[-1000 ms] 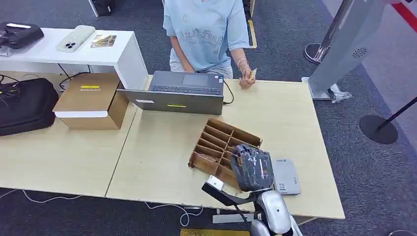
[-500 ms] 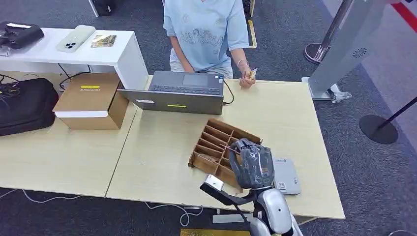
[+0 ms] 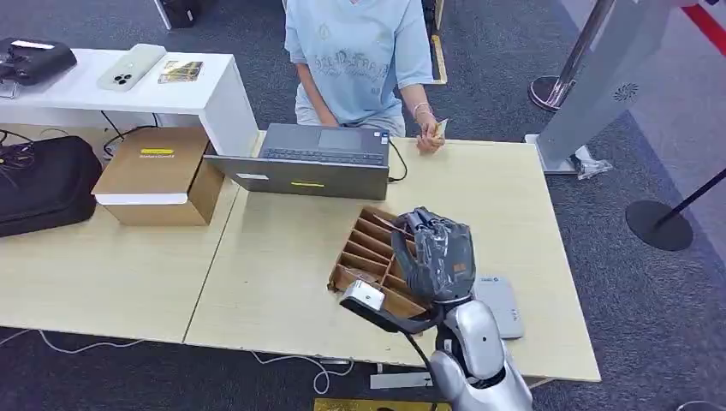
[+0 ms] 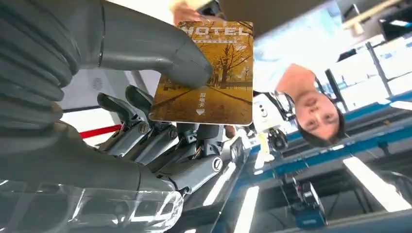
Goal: Pass the card to the sensor for recognition and then transmit it.
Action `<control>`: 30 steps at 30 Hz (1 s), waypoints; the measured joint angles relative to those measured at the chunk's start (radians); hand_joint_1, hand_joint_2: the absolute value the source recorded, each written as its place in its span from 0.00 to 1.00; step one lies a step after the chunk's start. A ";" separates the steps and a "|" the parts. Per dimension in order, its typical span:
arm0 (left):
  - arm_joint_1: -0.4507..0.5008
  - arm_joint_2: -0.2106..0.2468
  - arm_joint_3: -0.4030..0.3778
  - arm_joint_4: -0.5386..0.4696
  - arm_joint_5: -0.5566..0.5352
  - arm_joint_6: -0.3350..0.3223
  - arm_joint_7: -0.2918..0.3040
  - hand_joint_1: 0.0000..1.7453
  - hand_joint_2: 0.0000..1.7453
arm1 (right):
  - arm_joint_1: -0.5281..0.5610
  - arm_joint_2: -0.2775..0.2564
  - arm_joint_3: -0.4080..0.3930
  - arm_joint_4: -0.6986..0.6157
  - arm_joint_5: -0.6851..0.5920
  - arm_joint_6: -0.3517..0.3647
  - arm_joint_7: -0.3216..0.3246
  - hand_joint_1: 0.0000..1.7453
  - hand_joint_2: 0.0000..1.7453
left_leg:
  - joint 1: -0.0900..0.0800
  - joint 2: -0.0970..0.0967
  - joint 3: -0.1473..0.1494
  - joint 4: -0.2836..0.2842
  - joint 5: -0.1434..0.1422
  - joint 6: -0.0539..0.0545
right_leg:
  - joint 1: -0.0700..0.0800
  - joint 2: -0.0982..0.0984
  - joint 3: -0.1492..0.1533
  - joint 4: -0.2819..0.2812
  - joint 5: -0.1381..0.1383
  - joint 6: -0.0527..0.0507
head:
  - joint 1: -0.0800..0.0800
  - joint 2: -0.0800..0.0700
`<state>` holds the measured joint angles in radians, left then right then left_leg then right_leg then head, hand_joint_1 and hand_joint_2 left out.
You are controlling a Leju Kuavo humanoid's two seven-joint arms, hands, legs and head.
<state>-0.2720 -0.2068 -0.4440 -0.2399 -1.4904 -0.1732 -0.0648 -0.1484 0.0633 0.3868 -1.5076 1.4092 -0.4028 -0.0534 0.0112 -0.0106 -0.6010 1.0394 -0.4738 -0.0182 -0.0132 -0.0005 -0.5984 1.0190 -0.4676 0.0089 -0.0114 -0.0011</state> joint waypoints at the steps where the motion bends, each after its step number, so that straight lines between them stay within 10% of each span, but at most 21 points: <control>1: -0.001 0.000 0.000 0.000 0.000 0.000 -0.001 0.00 0.00 | -0.014 -0.002 0.005 0.003 -0.002 -0.002 0.000 1.00 1.00 | 0.000 0.000 0.000 0.000 0.000 0.000 | 0.000 0.000 0.000 0.000 0.000 0.000 | 0.000 0.000; 30: -0.028 -0.003 -0.026 0.000 0.003 -0.015 -0.025 0.00 0.00 | -0.577 0.029 0.120 0.353 -0.198 0.149 -0.014 1.00 1.00 | 0.000 0.000 0.000 0.000 0.001 -0.001 | 0.000 0.000 0.000 0.001 0.001 -0.001 | 0.000 0.000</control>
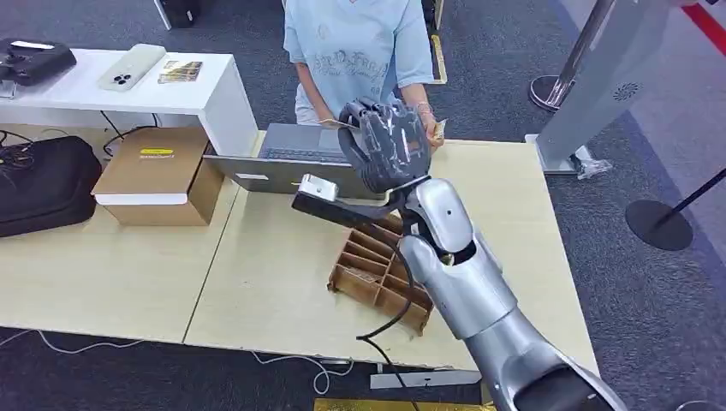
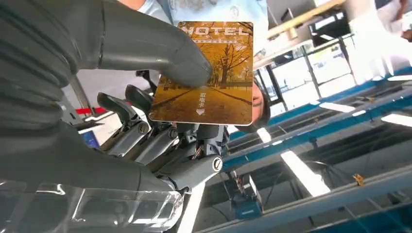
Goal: Pass the card to the sensor for recognition and then transmit it.
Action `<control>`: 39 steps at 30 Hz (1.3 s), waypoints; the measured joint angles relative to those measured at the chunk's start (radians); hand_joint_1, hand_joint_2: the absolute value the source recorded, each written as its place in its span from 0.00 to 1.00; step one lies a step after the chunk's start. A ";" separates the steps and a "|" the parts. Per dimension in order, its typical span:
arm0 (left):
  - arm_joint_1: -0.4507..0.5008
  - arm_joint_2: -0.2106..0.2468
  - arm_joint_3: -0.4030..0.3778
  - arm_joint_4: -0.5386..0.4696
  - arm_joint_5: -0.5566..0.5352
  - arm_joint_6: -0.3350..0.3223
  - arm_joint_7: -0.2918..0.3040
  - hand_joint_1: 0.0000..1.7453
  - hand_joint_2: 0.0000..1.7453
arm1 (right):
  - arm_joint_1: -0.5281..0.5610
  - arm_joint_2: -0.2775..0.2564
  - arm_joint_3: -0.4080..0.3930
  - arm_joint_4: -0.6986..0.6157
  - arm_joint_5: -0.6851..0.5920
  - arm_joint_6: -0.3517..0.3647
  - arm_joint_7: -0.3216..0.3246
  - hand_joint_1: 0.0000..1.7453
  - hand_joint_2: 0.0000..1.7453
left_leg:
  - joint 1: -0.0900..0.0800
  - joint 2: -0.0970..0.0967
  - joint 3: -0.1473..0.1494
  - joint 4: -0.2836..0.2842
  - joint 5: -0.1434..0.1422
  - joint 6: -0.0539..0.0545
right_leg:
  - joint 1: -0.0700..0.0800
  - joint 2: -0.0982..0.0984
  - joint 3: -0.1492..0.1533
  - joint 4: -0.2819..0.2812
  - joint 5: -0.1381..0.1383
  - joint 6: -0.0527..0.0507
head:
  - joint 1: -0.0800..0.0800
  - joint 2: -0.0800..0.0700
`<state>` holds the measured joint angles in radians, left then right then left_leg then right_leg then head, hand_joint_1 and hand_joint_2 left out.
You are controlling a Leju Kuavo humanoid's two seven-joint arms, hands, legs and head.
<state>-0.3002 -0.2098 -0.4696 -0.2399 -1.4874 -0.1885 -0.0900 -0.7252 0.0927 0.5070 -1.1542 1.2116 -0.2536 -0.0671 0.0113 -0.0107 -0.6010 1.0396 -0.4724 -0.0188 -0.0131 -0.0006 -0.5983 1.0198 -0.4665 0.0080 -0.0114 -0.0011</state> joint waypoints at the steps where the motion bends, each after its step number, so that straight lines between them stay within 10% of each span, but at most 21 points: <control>1: -0.001 0.000 0.000 0.000 0.000 0.000 0.000 0.00 0.00 | -0.025 0.005 0.001 0.026 0.004 0.006 0.005 1.00 1.00 | 0.000 0.000 0.000 0.000 0.000 0.000 | 0.000 0.000 0.000 0.000 0.000 0.000 | 0.000 0.000; 18: -0.004 -0.033 -0.023 0.000 0.004 0.002 -0.005 0.00 0.00 | -0.370 0.030 0.008 0.474 0.045 0.134 0.079 1.00 1.00 | 0.000 0.000 0.000 0.001 0.000 0.000 | 0.000 0.000 0.000 0.000 0.001 0.001 | 0.000 0.000; 39: -0.003 -0.034 -0.030 0.000 0.025 0.014 -0.003 0.00 0.00 | -0.521 0.073 -0.008 0.741 0.014 0.334 0.189 1.00 1.00 | 0.000 0.000 0.000 0.001 0.000 0.000 | 0.000 0.000 0.000 0.000 0.001 0.001 | 0.000 0.000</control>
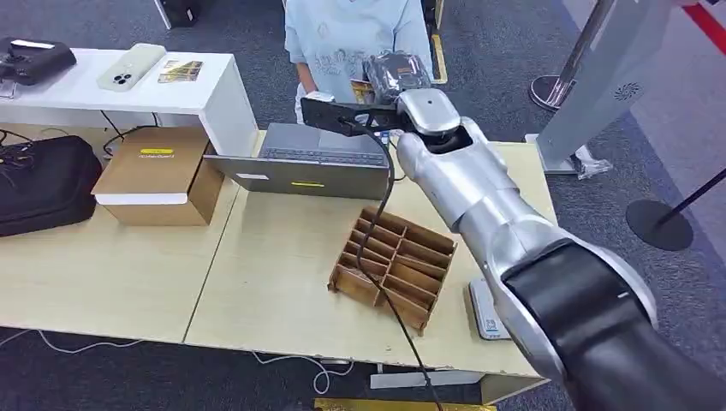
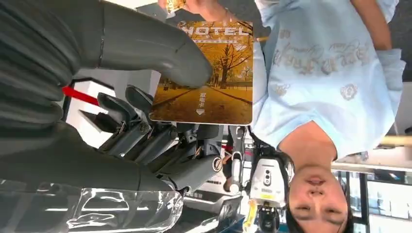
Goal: Pass the card to the sensor for recognition and then transmit it.
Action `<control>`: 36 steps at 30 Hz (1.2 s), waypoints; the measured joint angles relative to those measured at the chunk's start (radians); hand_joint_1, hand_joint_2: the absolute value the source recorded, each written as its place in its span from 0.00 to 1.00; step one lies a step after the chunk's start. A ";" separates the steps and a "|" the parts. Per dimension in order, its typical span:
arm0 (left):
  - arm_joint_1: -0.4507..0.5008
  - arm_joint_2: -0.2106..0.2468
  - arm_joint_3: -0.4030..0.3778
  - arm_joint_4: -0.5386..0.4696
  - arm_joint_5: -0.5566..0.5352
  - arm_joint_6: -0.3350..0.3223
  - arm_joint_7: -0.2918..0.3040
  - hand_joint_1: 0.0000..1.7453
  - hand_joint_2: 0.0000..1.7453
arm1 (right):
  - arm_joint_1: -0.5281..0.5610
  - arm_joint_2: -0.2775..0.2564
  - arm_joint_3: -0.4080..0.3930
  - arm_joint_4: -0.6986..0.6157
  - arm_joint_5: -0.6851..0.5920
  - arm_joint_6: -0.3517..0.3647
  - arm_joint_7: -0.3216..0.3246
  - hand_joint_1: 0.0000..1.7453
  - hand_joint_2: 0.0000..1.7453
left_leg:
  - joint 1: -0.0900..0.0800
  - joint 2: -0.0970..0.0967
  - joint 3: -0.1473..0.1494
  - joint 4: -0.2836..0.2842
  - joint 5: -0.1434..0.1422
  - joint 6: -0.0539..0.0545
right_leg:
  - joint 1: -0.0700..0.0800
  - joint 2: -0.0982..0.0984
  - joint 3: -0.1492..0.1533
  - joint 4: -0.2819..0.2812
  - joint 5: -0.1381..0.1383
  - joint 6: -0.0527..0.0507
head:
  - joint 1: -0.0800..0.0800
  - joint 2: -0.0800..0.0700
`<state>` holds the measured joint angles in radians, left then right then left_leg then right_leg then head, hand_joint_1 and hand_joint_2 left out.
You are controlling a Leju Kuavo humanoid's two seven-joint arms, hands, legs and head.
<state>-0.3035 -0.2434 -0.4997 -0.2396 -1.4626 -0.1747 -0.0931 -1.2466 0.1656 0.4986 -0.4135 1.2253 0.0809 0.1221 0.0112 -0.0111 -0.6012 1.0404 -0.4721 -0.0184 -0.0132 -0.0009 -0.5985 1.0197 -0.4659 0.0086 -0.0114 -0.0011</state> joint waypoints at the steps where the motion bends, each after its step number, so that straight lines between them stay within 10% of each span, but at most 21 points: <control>1: 0.000 0.000 0.000 0.000 0.001 0.000 0.000 0.00 0.00 | -0.003 0.000 -0.002 0.005 -0.001 0.001 0.000 1.00 1.00 | 0.000 0.000 0.000 0.000 0.000 0.000 | 0.000 0.000 0.000 0.000 0.000 0.000 | 0.000 0.000; 23: 0.000 -0.009 -0.001 0.000 0.000 0.002 0.006 0.00 0.00 | -0.009 -0.010 -0.020 0.054 -0.018 -0.003 -0.013 1.00 1.00 | 0.000 0.000 0.000 0.000 0.000 0.000 | 0.000 0.000 0.000 0.000 0.000 0.000 | 0.000 0.000; 36: 0.003 -0.028 -0.039 0.000 -0.038 0.008 0.009 0.00 0.00 | -0.006 -0.139 -0.060 0.056 -0.044 -0.011 -0.038 1.00 1.00 | 0.000 0.000 0.000 0.001 0.000 0.000 | 0.000 0.000 0.000 -0.001 0.000 0.000 | 0.000 0.000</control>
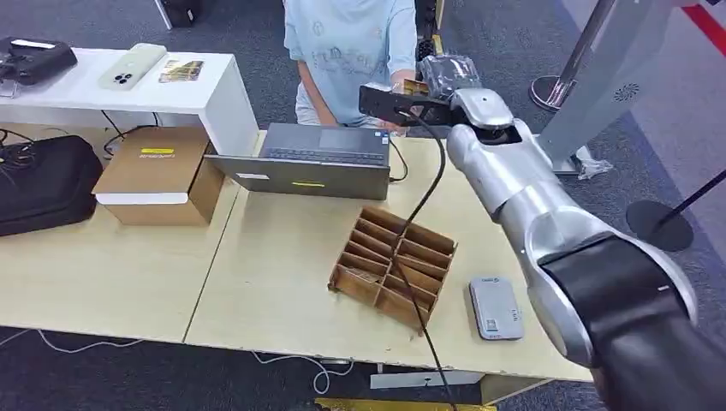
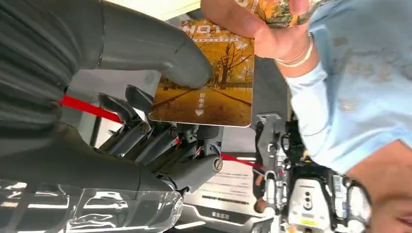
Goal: Pass the card to the sensor for recognition and then transmit it.
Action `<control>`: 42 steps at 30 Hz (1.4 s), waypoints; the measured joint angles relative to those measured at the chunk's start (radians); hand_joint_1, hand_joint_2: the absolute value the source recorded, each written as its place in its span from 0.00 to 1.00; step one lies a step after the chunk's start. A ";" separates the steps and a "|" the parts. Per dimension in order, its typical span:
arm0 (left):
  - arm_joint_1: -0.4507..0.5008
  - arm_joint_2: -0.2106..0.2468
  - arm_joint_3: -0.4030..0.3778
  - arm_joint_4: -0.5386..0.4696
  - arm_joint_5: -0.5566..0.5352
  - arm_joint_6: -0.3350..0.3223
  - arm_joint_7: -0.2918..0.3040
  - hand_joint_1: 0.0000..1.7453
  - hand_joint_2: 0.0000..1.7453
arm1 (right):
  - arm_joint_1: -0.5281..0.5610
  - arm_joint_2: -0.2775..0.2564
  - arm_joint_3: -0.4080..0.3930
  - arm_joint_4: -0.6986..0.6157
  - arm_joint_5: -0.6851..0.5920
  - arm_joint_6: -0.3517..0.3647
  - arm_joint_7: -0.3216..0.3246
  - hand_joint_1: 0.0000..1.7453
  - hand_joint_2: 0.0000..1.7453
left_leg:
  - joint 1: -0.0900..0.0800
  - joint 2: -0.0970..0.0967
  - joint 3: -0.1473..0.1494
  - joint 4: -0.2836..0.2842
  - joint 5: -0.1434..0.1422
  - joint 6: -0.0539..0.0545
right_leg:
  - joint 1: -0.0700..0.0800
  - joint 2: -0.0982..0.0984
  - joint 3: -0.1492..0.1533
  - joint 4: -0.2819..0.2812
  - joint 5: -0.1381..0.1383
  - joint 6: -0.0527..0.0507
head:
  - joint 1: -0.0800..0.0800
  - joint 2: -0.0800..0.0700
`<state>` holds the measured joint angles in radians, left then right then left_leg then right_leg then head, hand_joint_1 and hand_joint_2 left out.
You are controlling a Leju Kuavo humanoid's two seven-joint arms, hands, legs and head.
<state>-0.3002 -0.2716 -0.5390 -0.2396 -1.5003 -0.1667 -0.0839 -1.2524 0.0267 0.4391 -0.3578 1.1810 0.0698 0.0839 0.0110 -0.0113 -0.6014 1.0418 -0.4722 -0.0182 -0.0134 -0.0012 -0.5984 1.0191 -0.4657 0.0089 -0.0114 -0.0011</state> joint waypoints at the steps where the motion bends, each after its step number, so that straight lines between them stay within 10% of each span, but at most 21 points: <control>1: -0.001 0.000 -0.003 0.000 0.000 -0.001 0.000 0.00 0.00 | 0.001 -0.008 -0.002 0.000 -0.002 0.000 -0.001 1.00 1.00 | 0.000 0.000 0.000 0.000 0.000 0.000 | 0.000 0.000 0.000 0.000 0.000 0.000 | 0.000 0.000; 8: -0.002 0.002 -0.005 0.000 0.010 0.000 0.000 0.00 0.00 | 0.009 -0.011 -0.006 -0.002 -0.008 -0.012 0.007 1.00 1.00 | 0.000 0.002 0.000 0.000 0.000 0.000 | 0.000 0.002 0.000 0.000 0.001 -0.001 | 0.000 0.000; 9: -0.002 0.002 -0.005 0.000 0.010 0.000 0.000 0.00 0.00 | 0.013 -0.008 -0.006 -0.003 -0.009 -0.016 0.008 0.12 1.00 | 0.000 0.002 0.000 -0.001 0.000 0.000 | 0.000 0.002 0.000 0.000 0.001 -0.001 | 0.000 0.000; 10: -0.002 0.002 -0.005 0.000 0.010 0.000 0.000 0.00 0.00 | 0.016 -0.004 -0.006 -0.004 -0.012 -0.019 0.011 0.00 1.00 | 0.000 0.002 0.001 -0.001 0.000 0.000 | 0.000 0.002 0.000 0.001 0.001 -0.001 | 0.000 0.000; 19: -0.002 0.005 -0.005 0.000 0.021 -0.004 0.000 0.00 0.00 | 0.034 0.026 -0.011 -0.012 -0.044 -0.057 0.009 0.00 1.00 | 0.000 0.002 0.000 -0.001 0.000 0.000 | 0.000 0.002 0.000 0.000 0.001 -0.001 | 0.000 0.000; 28: -0.002 0.011 -0.005 0.000 0.034 -0.001 0.008 0.00 0.00 | 0.051 0.088 -0.195 -0.076 -0.367 -0.188 -0.177 0.00 1.00 | 0.000 0.002 0.000 -0.001 0.000 0.000 | 0.000 0.002 0.000 0.001 0.001 -0.001 | 0.000 0.000; 36: 0.000 0.023 -0.005 0.000 0.039 0.014 0.009 0.00 0.00 | 0.117 0.144 -0.405 -0.215 -0.854 -0.138 -0.417 0.00 1.00 | 0.000 0.002 0.000 -0.001 0.000 0.000 | 0.000 0.002 0.000 0.000 0.001 -0.001 | 0.000 0.000; 42: 0.008 0.035 -0.005 0.000 0.050 0.022 0.009 0.00 0.00 | 0.235 0.152 -0.449 -0.403 -1.295 -0.084 -0.432 0.00 1.00 | 0.000 0.001 0.000 -0.001 0.000 0.000 | 0.000 0.001 0.000 0.000 0.001 -0.001 | 0.000 0.000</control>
<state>-0.2923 -0.2365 -0.5444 -0.2396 -1.4507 -0.1446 -0.0748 -1.0174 0.1785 -0.0103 -0.7612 -0.1136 -0.0137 -0.3483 0.0111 -0.0100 -0.6010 1.0412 -0.4723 -0.0183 -0.0132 0.0002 -0.5987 1.0192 -0.4648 0.0084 -0.0114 -0.0011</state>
